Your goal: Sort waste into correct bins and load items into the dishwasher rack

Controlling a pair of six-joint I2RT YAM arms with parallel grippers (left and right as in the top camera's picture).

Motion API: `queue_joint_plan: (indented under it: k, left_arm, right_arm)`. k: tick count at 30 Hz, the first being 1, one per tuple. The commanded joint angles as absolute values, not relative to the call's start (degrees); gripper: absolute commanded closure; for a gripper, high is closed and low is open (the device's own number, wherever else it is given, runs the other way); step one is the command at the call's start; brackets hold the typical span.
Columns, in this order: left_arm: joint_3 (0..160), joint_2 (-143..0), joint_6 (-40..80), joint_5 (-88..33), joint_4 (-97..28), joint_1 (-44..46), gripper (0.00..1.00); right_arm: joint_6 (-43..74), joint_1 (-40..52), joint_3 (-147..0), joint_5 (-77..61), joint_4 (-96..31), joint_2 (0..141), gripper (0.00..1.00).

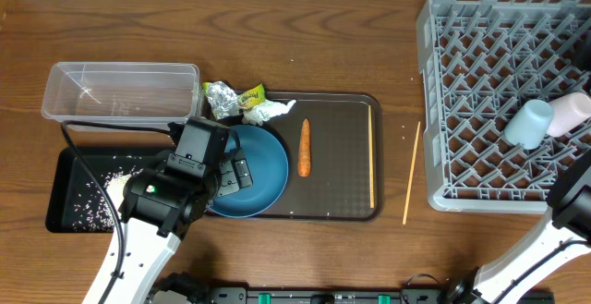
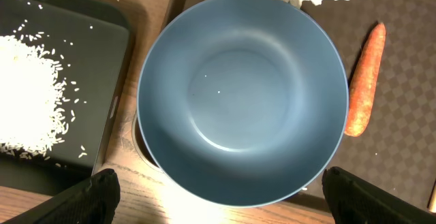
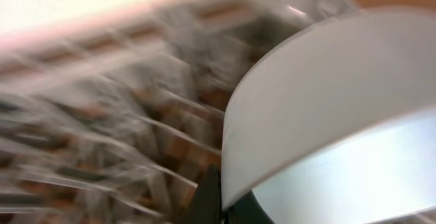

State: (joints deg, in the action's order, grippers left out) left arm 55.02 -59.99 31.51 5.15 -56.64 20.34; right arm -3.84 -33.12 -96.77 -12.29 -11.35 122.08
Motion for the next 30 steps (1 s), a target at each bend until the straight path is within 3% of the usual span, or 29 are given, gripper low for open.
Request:
queue_joint_plan:
  k: [1,8,30]
  left_arm:
    - [55.7,-59.9,31.4,6.3,-56.8,20.2,0.02]
    - [55.7,-59.9,31.4,6.3,-56.8,20.2,0.02]
    - [55.7,-59.9,31.4,6.3,-56.8,20.2,0.02]
  right_arm:
    - [4.7,-33.4,-99.3,-33.8,-11.4,121.9,0.99]
    - [10.7,-33.4,-100.4,-51.4,-8.5,121.8,0.99]
    - [9.4,-30.0,-97.4,-55.3,-8.3,127.5,0.99]
